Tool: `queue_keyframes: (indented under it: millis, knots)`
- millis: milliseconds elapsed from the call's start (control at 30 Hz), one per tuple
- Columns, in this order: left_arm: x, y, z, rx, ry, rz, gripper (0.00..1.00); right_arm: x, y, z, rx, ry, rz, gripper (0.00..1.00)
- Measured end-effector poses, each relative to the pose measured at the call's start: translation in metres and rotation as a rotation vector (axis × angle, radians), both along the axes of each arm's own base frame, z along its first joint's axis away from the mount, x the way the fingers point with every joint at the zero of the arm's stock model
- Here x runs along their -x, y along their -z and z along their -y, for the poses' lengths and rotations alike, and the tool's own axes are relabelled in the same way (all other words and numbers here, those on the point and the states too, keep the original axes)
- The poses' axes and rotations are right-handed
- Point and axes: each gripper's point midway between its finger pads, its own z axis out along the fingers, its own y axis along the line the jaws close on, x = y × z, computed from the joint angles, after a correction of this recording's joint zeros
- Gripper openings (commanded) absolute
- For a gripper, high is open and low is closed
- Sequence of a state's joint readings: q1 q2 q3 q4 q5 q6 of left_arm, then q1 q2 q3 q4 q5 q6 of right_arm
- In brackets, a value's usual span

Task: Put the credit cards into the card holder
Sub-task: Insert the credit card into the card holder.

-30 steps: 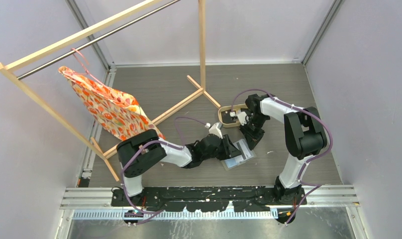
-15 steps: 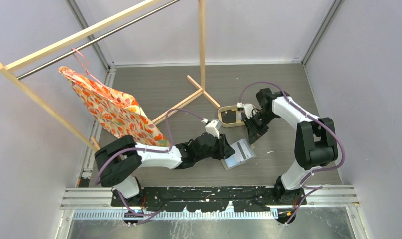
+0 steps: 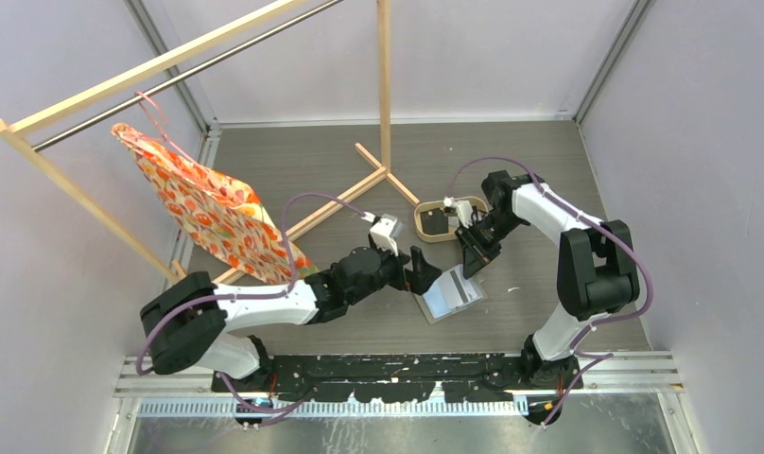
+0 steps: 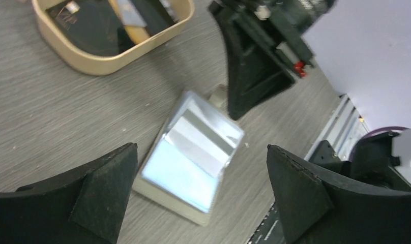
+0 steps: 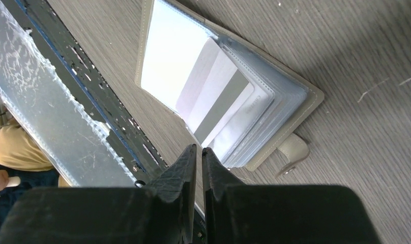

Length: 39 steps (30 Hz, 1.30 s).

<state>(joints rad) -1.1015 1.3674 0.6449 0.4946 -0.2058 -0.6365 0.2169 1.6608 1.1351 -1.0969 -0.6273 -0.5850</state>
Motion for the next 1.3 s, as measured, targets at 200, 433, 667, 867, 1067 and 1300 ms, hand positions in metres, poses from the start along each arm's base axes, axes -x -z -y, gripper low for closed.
queue_keyframes:
  millis: [200,433,667,867,1067,1300]
  knots:
    - [0.003,0.039,0.005,-0.033,0.029,-0.116,0.79,0.004,0.02,0.004,0.064,-0.013,-0.069,0.12]
    - [0.04,0.055,0.041,0.057,0.095,-0.269,0.5,0.008,0.04,0.012,0.146,-0.024,-0.124,0.11]
    - [0.046,0.121,0.052,0.077,0.012,-0.505,0.39,0.015,0.047,0.016,0.203,-0.005,-0.186,0.11]
    - [0.041,0.113,0.06,0.13,-0.017,-0.544,0.44,0.019,0.048,0.018,0.224,0.002,-0.21,0.1]
    - [0.038,0.116,0.058,0.13,-0.055,-0.566,0.42,0.02,0.048,0.018,0.236,0.001,-0.217,0.1]
    - [0.032,0.115,0.059,0.125,-0.08,-0.57,0.38,0.021,0.048,0.019,0.241,0.0,-0.218,0.1]
